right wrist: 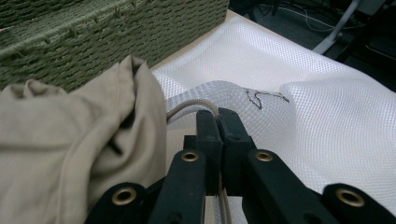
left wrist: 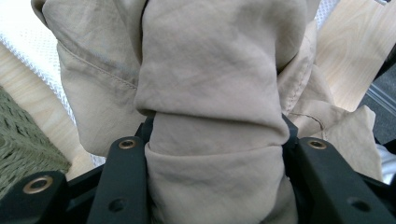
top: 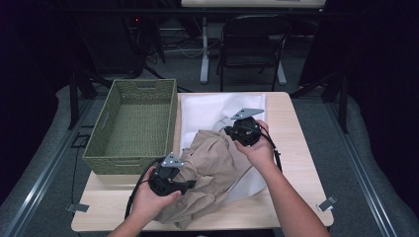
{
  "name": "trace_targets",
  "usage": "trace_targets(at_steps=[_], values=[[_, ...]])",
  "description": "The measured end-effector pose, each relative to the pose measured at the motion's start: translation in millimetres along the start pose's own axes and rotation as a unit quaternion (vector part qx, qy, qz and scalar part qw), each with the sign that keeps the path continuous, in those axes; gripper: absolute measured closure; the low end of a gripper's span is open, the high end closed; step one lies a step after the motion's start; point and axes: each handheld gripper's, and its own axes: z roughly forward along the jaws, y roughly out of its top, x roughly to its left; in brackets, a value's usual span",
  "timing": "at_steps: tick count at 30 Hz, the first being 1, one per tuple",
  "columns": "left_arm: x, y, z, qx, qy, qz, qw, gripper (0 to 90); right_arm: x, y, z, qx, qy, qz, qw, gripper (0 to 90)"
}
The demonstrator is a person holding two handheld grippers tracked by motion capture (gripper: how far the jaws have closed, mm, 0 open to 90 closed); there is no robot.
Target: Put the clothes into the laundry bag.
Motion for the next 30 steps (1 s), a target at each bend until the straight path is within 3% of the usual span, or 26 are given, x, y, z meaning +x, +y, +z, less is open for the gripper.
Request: trace_targets(at_steps=[15, 30], values=[[-3.8, 2.0, 14.5, 0.007, -0.013, 0.011, 0.9998, 55.3, 8.1, 25.7, -1.3, -0.003, -0.013, -0.013, 0.9998, 88.4], [6.5, -1.4, 34.5, 0.035, -0.016, -0.003, 0.9992, 55.3, 10.1, 33.2, -17.6, -0.024, -0.018, -0.016, 0.9994, 88.4]])
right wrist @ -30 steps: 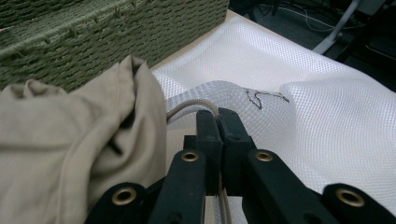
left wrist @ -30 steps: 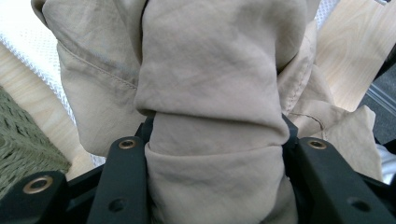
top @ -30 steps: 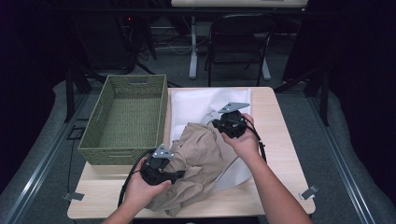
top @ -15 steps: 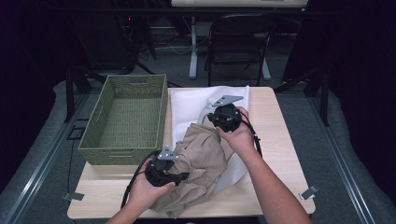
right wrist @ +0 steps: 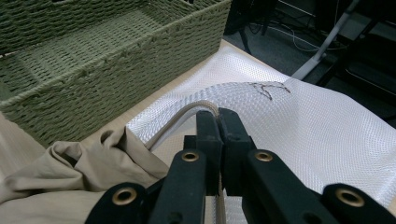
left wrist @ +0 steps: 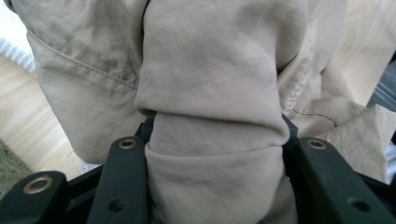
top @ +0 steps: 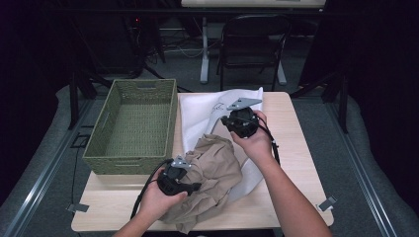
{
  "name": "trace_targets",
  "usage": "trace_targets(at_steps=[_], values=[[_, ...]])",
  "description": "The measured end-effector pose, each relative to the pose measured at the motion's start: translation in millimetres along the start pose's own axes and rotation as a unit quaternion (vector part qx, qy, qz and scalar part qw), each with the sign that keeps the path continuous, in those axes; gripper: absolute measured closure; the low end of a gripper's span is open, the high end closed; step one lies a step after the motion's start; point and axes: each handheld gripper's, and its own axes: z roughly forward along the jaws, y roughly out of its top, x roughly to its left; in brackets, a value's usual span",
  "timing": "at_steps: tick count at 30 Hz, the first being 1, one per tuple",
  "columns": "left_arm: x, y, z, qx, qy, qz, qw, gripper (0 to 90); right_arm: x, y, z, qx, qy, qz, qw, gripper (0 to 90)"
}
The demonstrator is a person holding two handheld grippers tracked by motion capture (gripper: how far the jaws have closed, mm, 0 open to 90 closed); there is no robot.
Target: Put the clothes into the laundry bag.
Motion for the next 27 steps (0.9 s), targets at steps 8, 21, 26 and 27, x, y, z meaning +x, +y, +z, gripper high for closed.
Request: trace_targets(at_steps=[8, 21, 26, 27], values=[[10.9, -2.4, 18.8, 0.023, -0.001, -0.019, 0.9996, 55.3, 8.9, -3.8, -2.3, 0.000, 0.006, -0.013, 0.9999, 88.4], [13.2, 9.8, 17.1, 0.015, 0.004, -0.036, 0.9992, 55.3, 10.7, -13.4, 1.0, 0.000, 0.013, -0.006, 0.9999, 88.5], [11.0, 24.7, 17.0, 0.011, 0.007, -0.035, 0.9993, 55.2, 12.7, -17.5, 2.4, 0.006, 0.015, -0.005, 0.9999, 88.5], [10.7, 27.5, 17.7, 0.010, 0.009, -0.034, 0.9993, 55.2, 12.9, -18.1, 2.6, 0.005, 0.015, -0.006, 0.9999, 88.5]])
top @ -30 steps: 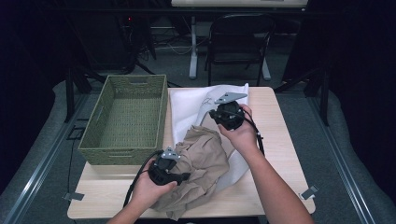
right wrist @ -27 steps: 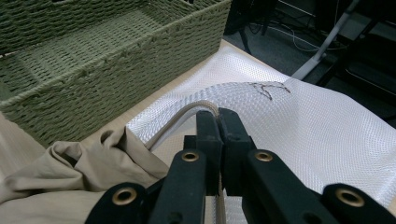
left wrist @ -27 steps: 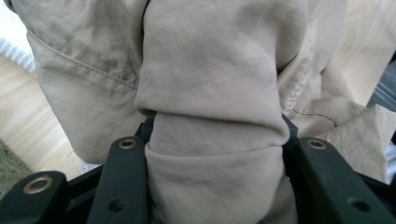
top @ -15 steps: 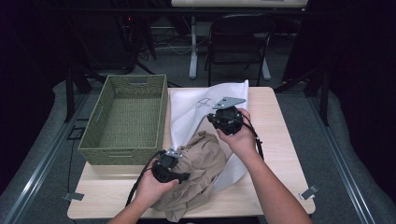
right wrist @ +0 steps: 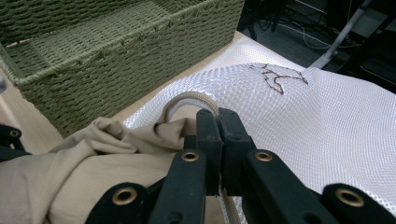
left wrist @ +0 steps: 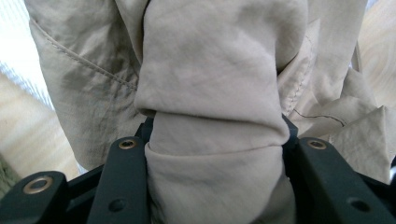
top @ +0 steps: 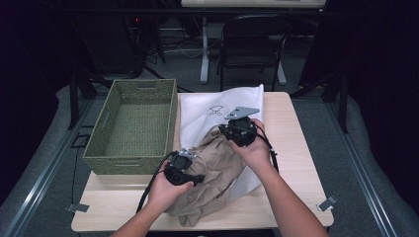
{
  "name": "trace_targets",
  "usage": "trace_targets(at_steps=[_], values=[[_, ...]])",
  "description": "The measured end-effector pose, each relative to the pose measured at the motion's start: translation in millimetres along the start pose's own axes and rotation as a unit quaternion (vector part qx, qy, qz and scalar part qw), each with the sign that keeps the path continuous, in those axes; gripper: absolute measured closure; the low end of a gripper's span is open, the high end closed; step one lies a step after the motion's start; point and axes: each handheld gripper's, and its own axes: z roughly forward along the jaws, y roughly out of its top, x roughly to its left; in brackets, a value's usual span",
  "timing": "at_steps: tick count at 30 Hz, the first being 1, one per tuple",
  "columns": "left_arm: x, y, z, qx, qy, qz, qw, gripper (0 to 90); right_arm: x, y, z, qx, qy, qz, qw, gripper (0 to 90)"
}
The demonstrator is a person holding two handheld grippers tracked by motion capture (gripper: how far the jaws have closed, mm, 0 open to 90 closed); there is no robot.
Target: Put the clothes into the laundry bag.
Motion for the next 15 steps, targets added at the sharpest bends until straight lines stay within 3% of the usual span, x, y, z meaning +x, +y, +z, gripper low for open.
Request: trace_targets(at_steps=[15], values=[[-4.2, 31.1, 18.3, -0.002, -0.002, -0.004, 1.0000, 55.1, 1.7, -9.9, 0.7, 0.002, 0.007, 0.011, 0.9999, 88.6]])
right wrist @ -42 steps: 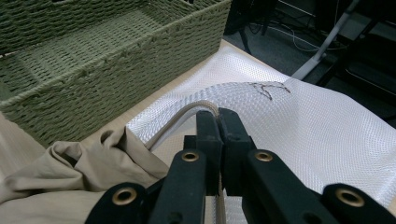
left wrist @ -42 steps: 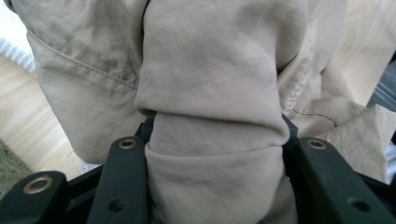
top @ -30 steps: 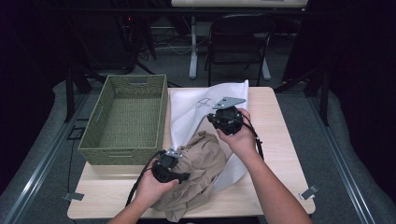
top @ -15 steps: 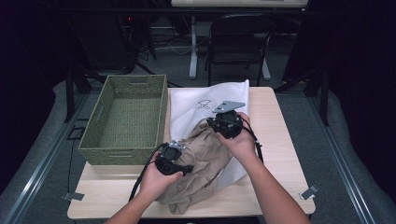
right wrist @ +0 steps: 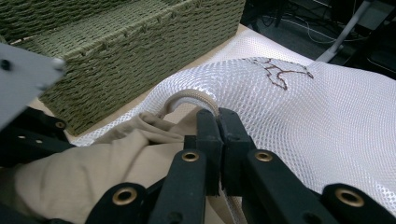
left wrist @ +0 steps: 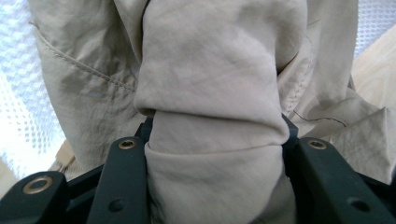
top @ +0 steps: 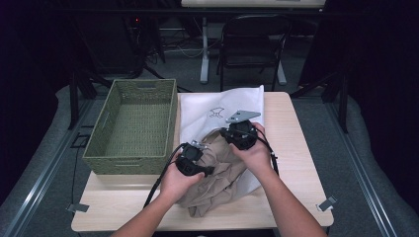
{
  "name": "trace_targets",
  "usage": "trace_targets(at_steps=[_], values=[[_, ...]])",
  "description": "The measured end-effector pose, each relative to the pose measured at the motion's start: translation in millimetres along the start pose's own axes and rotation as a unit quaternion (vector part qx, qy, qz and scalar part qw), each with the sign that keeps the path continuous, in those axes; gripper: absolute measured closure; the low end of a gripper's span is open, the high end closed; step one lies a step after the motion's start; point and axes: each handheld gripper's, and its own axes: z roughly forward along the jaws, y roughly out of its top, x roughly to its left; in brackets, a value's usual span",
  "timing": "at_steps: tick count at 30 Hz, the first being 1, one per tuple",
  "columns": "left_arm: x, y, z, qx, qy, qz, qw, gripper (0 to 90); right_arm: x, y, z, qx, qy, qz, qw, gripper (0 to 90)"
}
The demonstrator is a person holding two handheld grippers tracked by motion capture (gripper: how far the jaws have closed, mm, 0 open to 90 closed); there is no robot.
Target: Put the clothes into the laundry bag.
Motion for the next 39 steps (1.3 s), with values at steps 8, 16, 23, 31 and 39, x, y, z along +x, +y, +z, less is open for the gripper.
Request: trace_targets(at_steps=[8, 16, 23, 31, 39], values=[[4.5, 2.7, 16.7, -0.001, 0.013, -0.016, 0.9998, 55.1, 1.0, -3.5, -2.9, -0.005, 0.002, 0.002, 1.0000, 88.6], [9.9, -1.5, 26.8, 0.000, 0.028, -0.031, 0.9991, 55.0, -0.7, -9.3, -7.0, -0.008, -0.004, 0.004, 1.0000, 88.5], [16.4, -4.6, 27.3, 0.005, 0.045, -0.033, 0.9984, 54.9, -3.1, -13.0, -8.2, -0.007, -0.005, 0.003, 1.0000, 88.5], [23.5, -4.4, 25.1, -0.012, 0.049, -0.052, 0.9974, 54.7, -3.0, -17.9, -5.7, 0.001, -0.004, 0.007, 1.0000, 88.5], [19.2, 3.6, 27.5, -0.029, 0.053, -0.063, 0.9962, 54.0, 0.9, -19.7, -2.6, 0.007, -0.002, 0.004, 1.0000, 88.5]])
